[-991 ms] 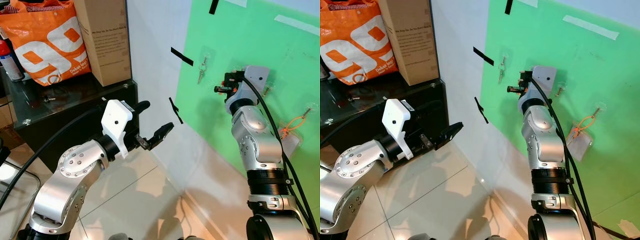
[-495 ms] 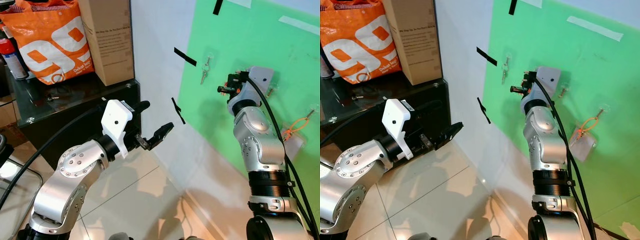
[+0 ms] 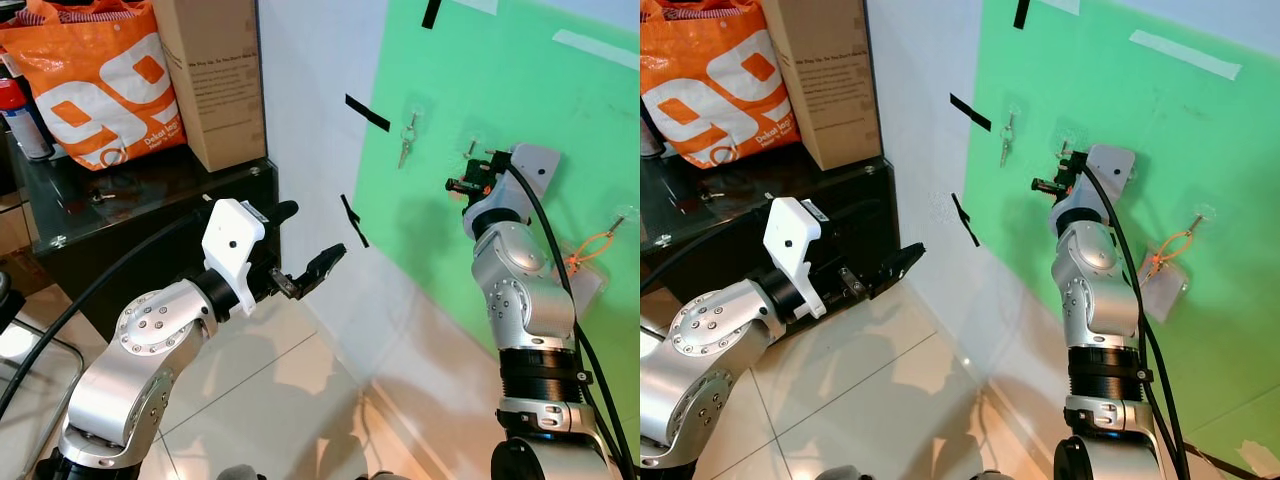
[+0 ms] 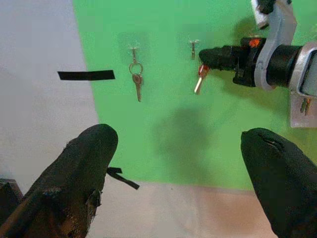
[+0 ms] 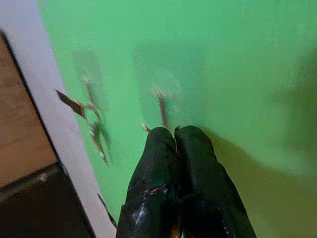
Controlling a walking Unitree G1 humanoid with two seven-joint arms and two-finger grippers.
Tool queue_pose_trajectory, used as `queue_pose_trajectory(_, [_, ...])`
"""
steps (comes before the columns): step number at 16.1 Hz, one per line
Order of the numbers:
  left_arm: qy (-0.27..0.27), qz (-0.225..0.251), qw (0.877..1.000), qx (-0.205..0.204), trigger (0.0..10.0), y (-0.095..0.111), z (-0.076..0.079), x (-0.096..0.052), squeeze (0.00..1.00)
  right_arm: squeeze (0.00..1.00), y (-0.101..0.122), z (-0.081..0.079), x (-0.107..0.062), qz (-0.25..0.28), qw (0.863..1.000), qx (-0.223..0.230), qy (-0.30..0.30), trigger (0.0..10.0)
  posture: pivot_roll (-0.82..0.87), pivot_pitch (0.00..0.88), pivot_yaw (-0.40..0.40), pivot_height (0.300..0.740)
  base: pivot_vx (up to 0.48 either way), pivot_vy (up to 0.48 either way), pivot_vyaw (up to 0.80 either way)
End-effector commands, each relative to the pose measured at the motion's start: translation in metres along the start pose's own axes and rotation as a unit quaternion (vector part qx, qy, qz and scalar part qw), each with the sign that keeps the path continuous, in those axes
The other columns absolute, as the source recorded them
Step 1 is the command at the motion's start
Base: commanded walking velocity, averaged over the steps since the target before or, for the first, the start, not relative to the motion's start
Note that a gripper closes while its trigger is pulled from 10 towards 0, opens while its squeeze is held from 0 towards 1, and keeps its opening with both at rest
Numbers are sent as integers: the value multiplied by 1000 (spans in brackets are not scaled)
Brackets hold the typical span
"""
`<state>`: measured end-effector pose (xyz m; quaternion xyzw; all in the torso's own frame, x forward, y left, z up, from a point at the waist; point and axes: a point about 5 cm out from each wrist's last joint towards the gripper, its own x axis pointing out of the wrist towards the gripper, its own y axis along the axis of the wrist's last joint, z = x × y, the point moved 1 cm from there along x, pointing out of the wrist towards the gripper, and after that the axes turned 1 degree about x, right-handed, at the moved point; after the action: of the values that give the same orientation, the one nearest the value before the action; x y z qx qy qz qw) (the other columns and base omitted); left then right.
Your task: Hang keys on a hook
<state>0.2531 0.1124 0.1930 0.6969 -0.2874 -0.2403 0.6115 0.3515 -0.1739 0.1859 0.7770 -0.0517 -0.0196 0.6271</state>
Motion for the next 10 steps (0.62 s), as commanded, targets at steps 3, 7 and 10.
queue_pose_trajectory(3, [55,-9,998,21,10000,-4,-9,1,294,0,8,-6,-14,20,999,-5,43,10000,73,0,-20,740,0,0,0])
queue_pose_trajectory(7, [85,-19,996,27,10000,-16,-8,0,286,0,10,0,-42,22,996,-45,67,10000,42,0,-14,740,0,0,0])
queue_pose_trajectory(10, [66,-31,997,36,10000,-23,1,2,294,0,14,13,-53,22,998,-54,20,10000,23,0,-10,740,0,0,0])
